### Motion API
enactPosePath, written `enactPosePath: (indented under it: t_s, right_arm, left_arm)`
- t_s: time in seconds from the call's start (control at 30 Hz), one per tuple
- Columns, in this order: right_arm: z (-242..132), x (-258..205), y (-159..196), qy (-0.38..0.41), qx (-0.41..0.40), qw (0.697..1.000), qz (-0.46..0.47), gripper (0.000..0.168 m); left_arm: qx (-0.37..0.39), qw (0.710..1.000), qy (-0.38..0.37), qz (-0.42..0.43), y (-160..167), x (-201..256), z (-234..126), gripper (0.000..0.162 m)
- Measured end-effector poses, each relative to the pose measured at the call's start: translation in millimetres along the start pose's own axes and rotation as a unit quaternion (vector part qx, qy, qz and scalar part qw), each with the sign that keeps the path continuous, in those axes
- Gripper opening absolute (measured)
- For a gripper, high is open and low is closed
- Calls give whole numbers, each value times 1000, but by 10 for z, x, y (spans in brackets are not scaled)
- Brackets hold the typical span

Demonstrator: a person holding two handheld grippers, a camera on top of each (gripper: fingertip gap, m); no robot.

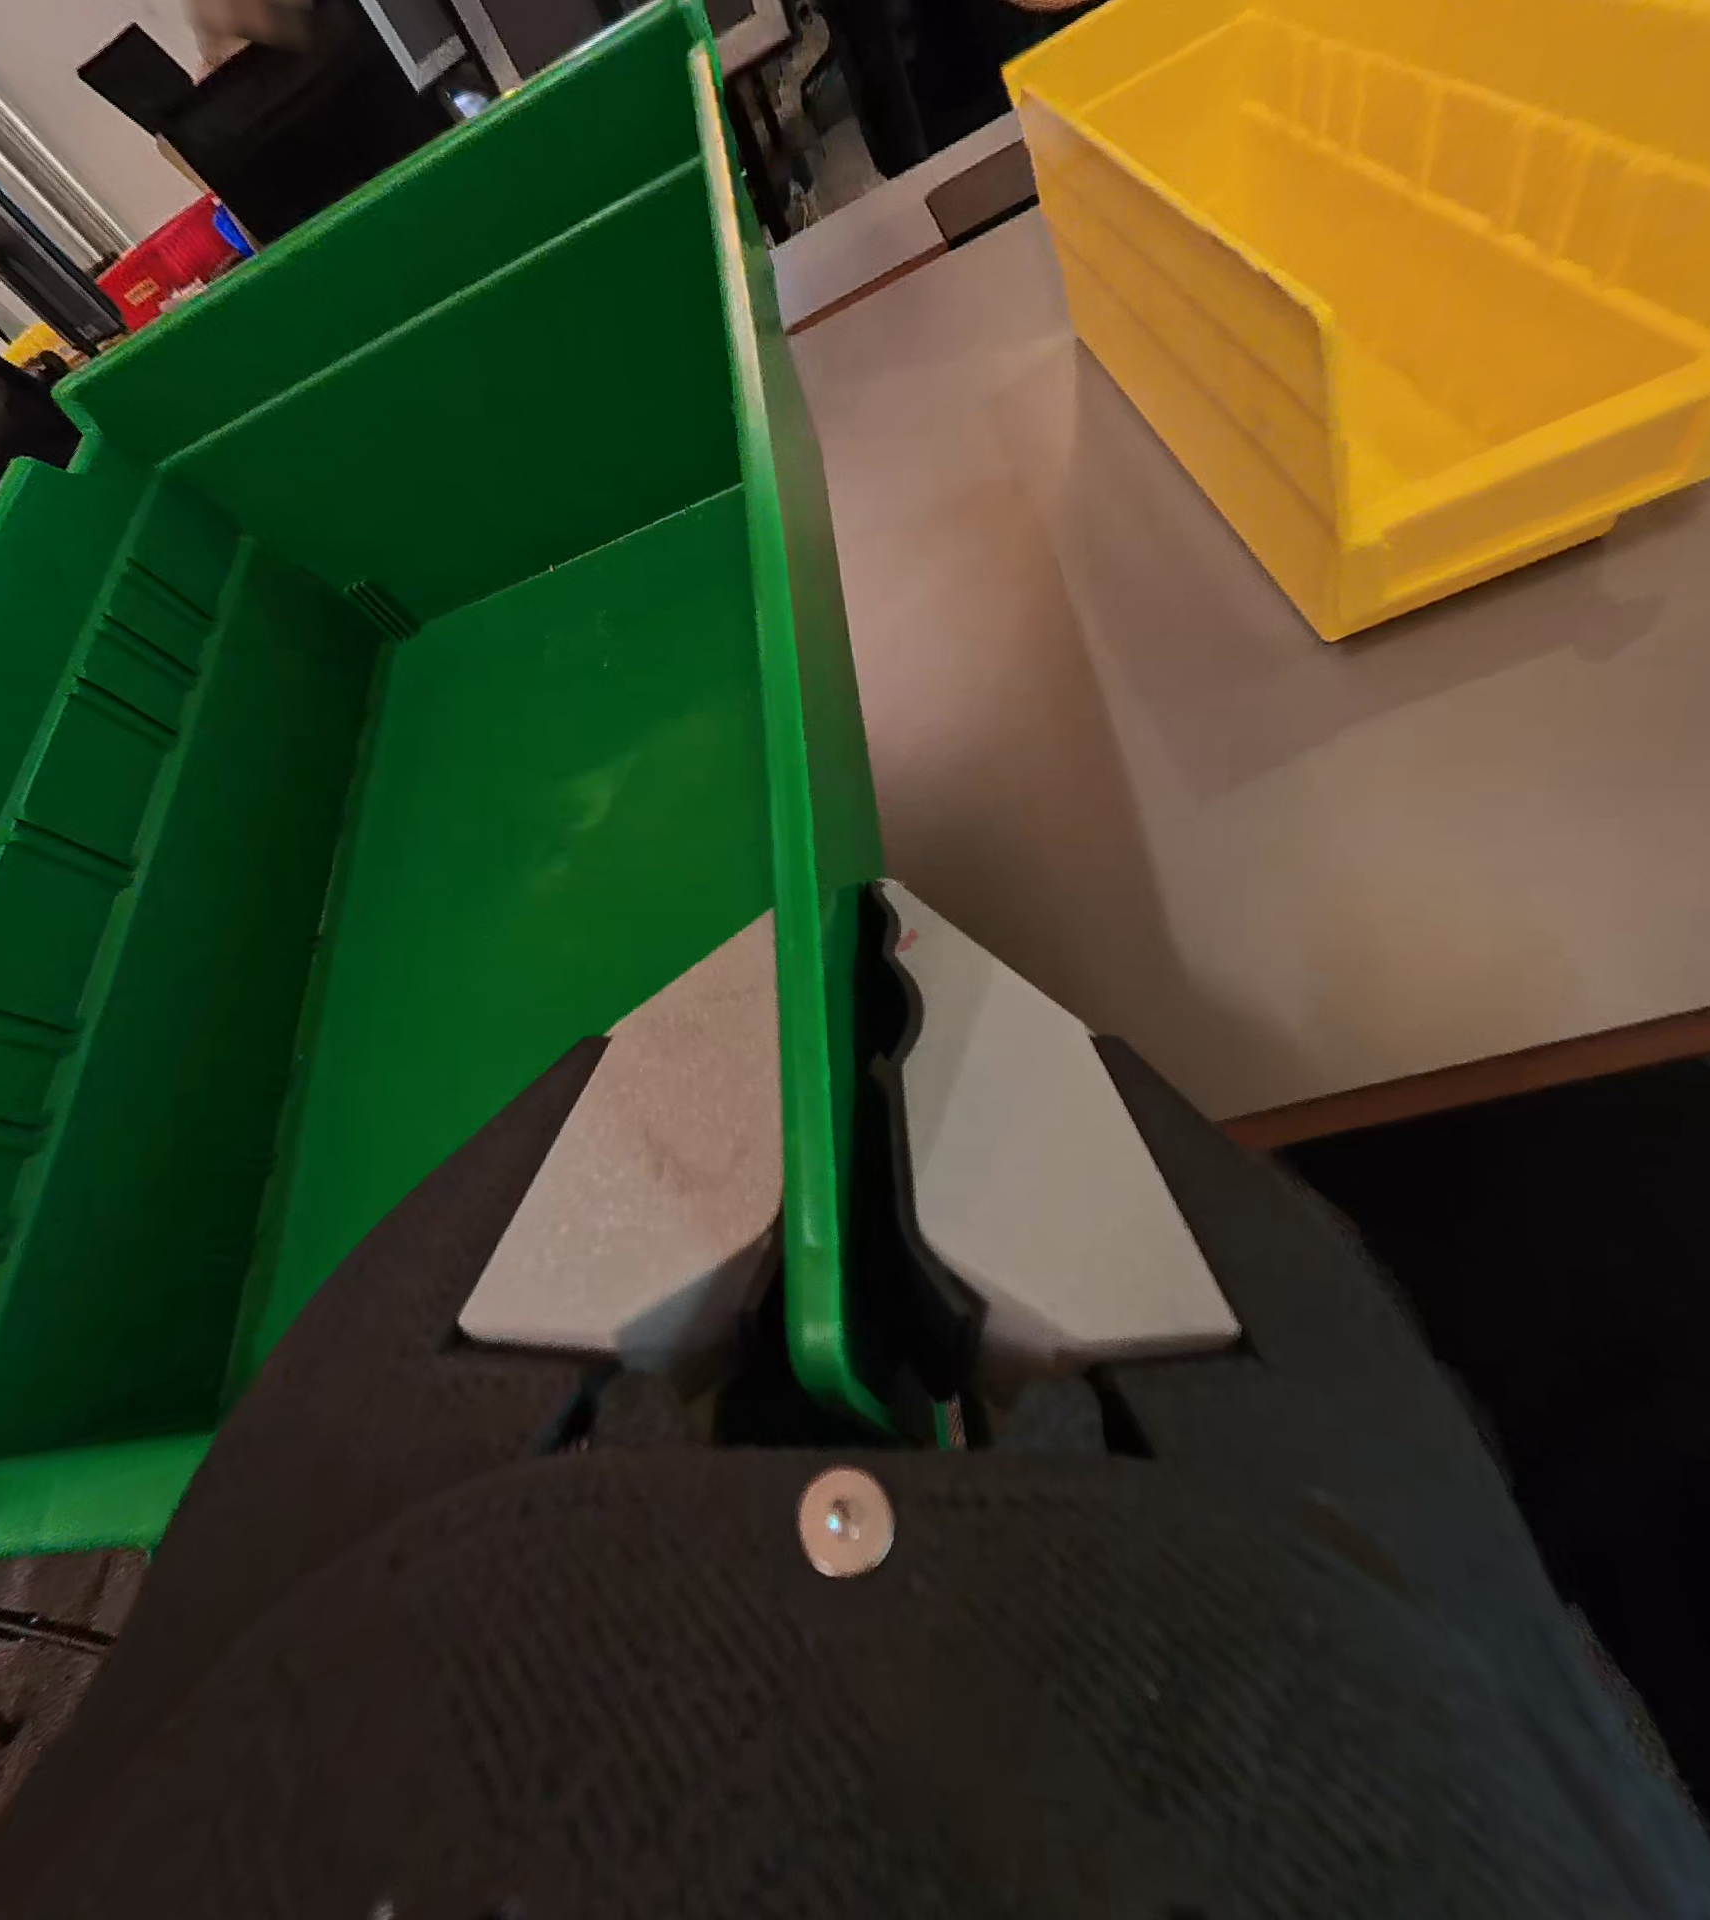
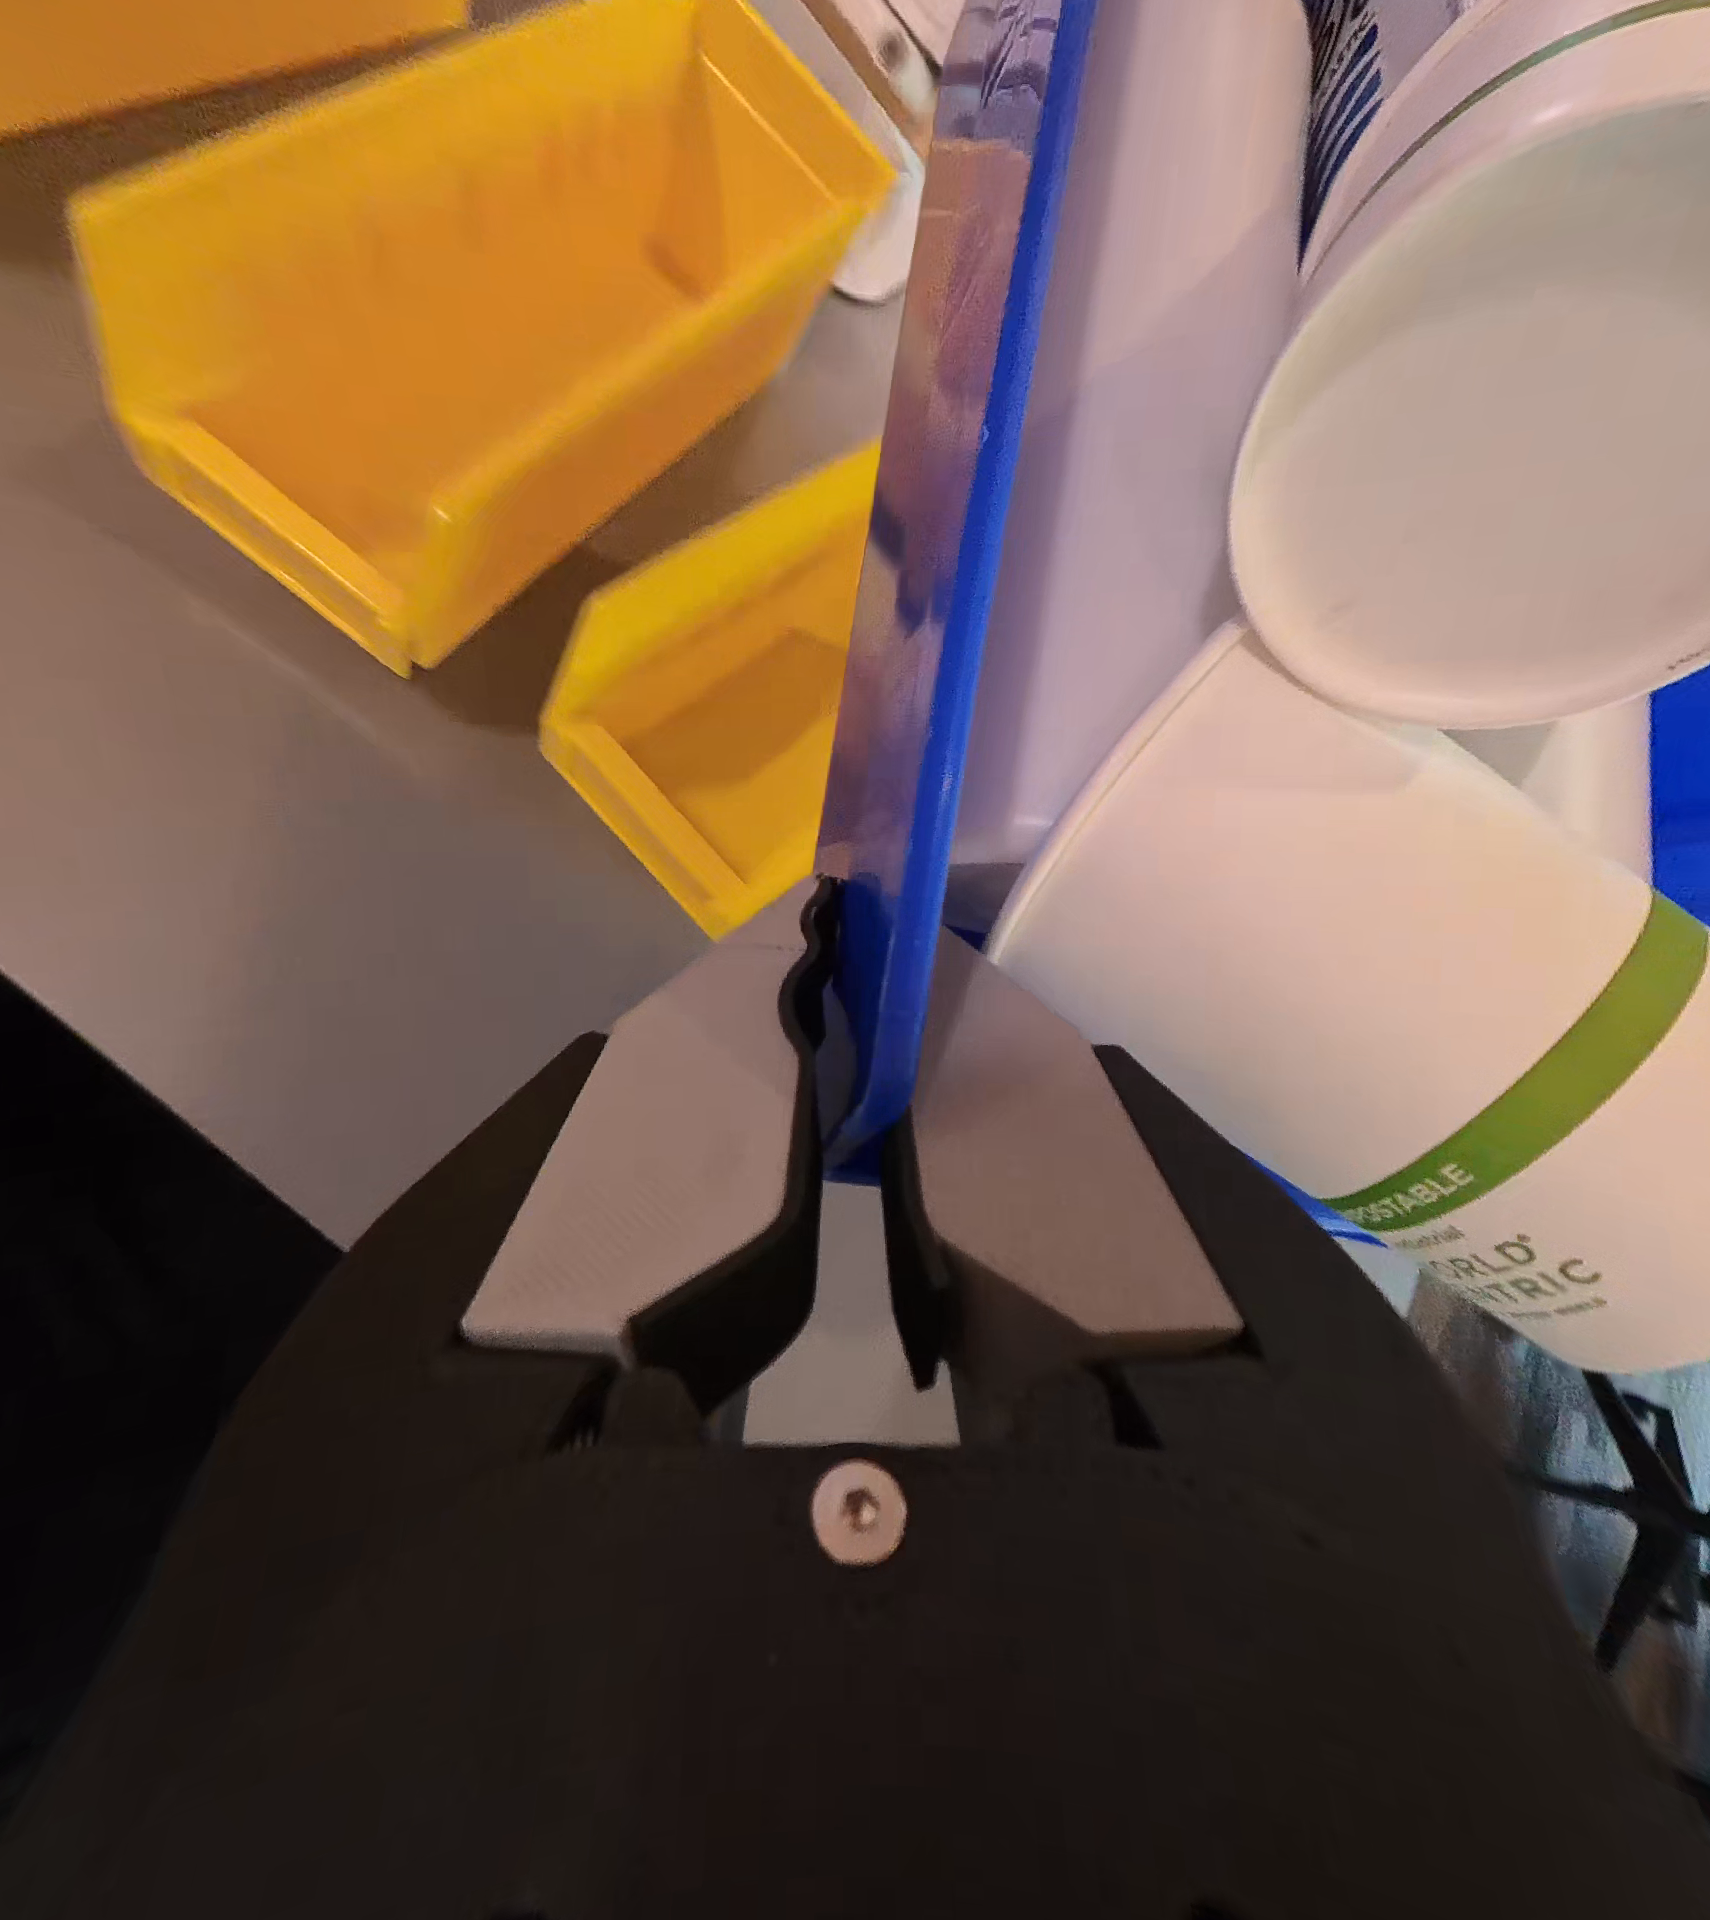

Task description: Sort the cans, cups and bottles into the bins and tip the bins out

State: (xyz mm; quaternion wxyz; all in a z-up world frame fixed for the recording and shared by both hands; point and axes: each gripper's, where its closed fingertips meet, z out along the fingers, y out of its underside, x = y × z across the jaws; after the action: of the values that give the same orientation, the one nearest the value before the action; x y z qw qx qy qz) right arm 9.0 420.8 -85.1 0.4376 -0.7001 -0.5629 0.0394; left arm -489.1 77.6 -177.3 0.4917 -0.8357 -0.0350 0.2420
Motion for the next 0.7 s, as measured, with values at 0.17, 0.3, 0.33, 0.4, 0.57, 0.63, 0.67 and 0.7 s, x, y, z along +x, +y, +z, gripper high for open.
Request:
enactPosePath:
  t_s: [0.17, 0.3, 0.33, 0.4, 0.57, 0.63, 0.67, 0.7]
  right_arm:
    - [36, -463, -670, -46, 34, 997, -43, 0]
    - [113, -905, -1242, -75, 68, 992, -82, 0]
    - [133, -1030, -1383, -84, 76, 989, -90, 1]
    - [178, -1304, -1665, -106, 93, 985, -104, 0]
    - [356, -2094, -2362, -159, 131, 970, -128, 1]
    - [442, -2433, -2622, -176, 141, 964, -137, 1]
    - [480, -2606, -2746, -188, 145, 961, -139, 1]
    - [514, -2777, -2865, -201, 148, 958, -140, 1]
  left_arm:
    - [34, 999, -15, -16, -102, -182, -393, 3]
    - [33, 998, -43, -14, -34, -259, -720, 2]
    - [30, 998, -47, -17, 4, -270, -797, 2]
    - [24, 998, -57, -25, 92, -313, -937, 2]
    - [22, 993, -112, -36, 327, -490, -1206, 2]
    - [22, 989, -136, -45, 406, -557, -1269, 2]
    - [20, 988, -146, -49, 441, -582, -1284, 2]
    - [16, 987, -153, -51, 475, -594, -1288, 2]
